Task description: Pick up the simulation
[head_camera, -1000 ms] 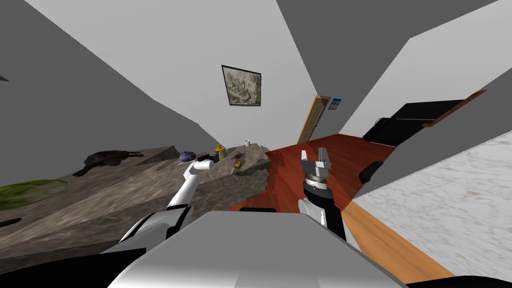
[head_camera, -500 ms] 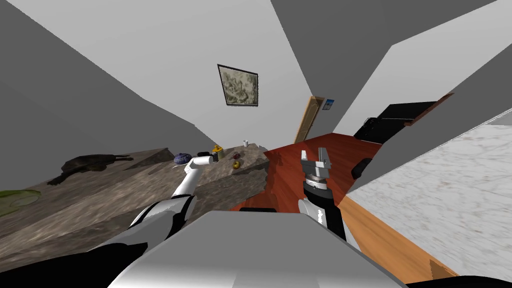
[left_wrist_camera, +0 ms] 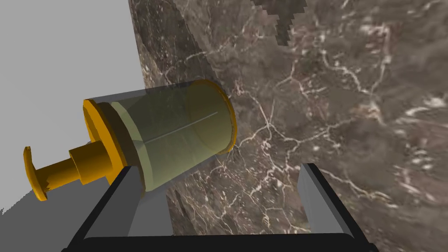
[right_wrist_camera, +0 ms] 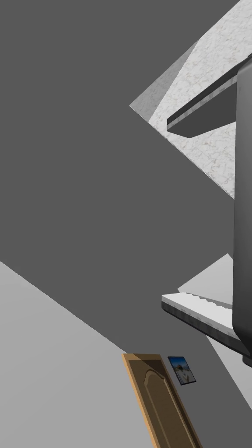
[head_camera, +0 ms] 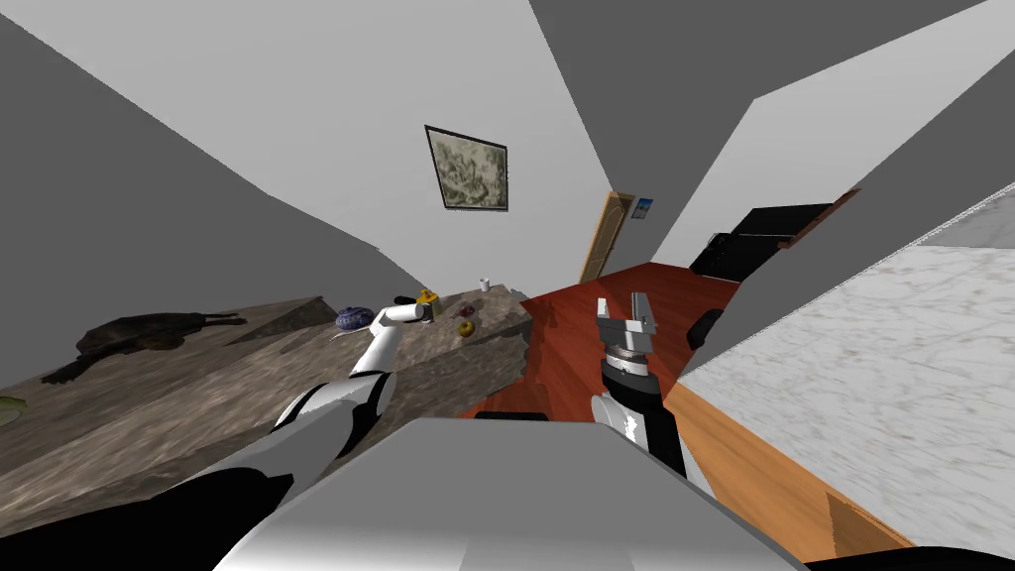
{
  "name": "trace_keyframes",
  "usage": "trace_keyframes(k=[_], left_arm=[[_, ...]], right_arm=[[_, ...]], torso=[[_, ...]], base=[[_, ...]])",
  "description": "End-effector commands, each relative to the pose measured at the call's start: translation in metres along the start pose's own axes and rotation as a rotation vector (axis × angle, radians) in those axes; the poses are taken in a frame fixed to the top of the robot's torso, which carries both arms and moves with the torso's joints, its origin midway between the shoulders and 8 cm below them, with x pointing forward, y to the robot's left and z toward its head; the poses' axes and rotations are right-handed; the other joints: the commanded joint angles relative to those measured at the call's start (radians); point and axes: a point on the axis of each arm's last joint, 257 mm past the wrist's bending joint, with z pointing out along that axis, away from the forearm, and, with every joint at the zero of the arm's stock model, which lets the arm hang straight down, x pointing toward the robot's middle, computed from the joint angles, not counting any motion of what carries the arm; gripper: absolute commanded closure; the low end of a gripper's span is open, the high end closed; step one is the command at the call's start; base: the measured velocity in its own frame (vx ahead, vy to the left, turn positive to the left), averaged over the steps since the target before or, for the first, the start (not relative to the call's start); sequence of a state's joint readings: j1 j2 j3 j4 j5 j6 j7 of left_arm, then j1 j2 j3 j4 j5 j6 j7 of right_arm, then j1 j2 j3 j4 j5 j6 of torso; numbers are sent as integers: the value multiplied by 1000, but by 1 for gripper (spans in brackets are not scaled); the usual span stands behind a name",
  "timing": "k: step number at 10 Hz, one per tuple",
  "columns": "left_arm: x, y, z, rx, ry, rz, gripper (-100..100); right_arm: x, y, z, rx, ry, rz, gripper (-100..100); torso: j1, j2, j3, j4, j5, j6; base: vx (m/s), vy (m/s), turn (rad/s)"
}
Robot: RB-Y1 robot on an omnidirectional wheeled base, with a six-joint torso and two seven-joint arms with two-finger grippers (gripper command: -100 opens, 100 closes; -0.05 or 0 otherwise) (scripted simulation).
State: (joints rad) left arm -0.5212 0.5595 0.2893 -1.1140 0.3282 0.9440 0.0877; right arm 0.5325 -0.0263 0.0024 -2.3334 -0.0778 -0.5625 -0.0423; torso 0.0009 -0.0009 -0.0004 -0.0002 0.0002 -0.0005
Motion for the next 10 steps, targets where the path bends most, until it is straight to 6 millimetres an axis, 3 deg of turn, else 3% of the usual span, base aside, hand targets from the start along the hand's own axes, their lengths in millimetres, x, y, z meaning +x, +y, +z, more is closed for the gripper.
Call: trace_keyframes(k=[1,3,4,5,6,7,8,10], left_arm=[[-1,9,4,-50,-3,-23,-100],[4,10,5,-99,2,-57,-100],[2,20,8,-124,-3,-64,-100],[9,15,5,-154,7,-91,-100],[8,24,8,-182,4,-99,-100],[18,20,5,-214,16,-125,-100],[15,35,9,-253,9,-134,-100],[27,34,5,-295,23,-160,-100]], right_arm=[[0,0,0,0,0,0,0],[0,0,0,0,0,0,0],[0,0,0,0,0,0,0],[0,0,0,0,0,0,0],[0,0,0,0,0,0,0],[0,0,0,0,0,0,0],[0,0,0,0,0,0,0],[0,0,0,0,0,0,0]], torso=[[0,0,0,0,0,0],[0,0,0,0,0,-1],[0,0,0,0,0,0],[0,0,0,0,0,-1],[1,-1,0,0,0,0],[1,-1,0,0,0,-1],[0,-1,-1,0,0,0],[1,-1,-1,0,0,0]], base=[[8,19,-79],[6,12,-41],[11,19,-66],[16,29,-97],[18,30,-59],[21,23,-89],[24,22,-53],[28,34,-77]])
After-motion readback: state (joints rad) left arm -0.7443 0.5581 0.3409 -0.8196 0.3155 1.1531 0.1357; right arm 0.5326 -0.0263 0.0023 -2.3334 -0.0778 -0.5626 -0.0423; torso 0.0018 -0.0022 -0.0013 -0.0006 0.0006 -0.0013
